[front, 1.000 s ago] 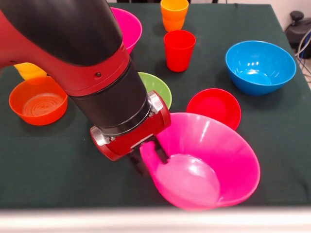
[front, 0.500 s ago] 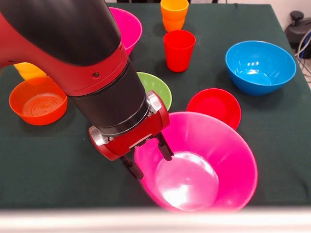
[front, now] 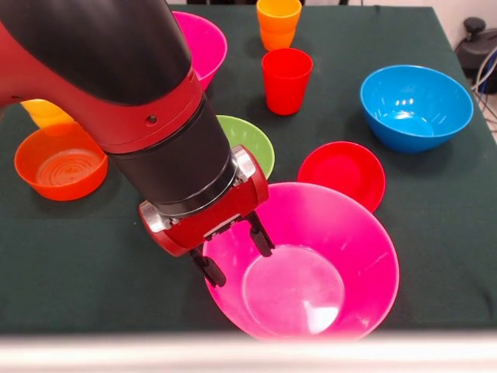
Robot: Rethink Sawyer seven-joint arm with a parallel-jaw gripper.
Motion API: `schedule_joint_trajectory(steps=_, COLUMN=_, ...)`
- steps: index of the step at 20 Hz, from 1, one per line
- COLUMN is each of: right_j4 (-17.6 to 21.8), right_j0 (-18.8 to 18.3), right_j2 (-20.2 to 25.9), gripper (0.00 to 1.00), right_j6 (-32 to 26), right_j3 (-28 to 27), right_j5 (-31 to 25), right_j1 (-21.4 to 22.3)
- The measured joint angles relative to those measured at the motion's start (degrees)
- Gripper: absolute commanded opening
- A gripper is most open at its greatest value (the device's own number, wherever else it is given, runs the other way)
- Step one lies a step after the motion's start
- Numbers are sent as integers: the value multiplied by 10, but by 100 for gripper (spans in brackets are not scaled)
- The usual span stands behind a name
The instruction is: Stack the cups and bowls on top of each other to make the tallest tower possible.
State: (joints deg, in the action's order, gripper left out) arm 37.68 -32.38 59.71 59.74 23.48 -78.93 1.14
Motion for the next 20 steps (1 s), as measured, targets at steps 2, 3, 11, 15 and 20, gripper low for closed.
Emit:
schedule_joint_trajectory(steps=2, right_j4=-1, right_j0=-2, right_j2=-6, gripper=100, right_j6=0, right_j3=9, right_j5=0, right_j1=6)
schedule_joint_trajectory(steps=3, right_j4=-2, right_j0=-3, right_j2=-9, gripper=100, right_j6=0, right_j3=14, right_j5=0, right_j1=11)
schedule_joint_trajectory(steps=11, right_j4=-3, right_j0=-6, right_j2=-46, gripper=100, right_j6=0, right_j3=59, right_j5=0, right_j1=76)
schedule_joint_trajectory(steps=15, right_j4=-9, right_j0=-6, right_j2=-79, gripper=100, right_j6=0, right_j3=87, right_j5=0, right_j1=118)
schedule_joint_trajectory(steps=20, right_j4=-28, right_j0=-7, right_j2=-107, gripper=100, right_j6=0, right_j3=126, right_j5=0, right_j1=147)
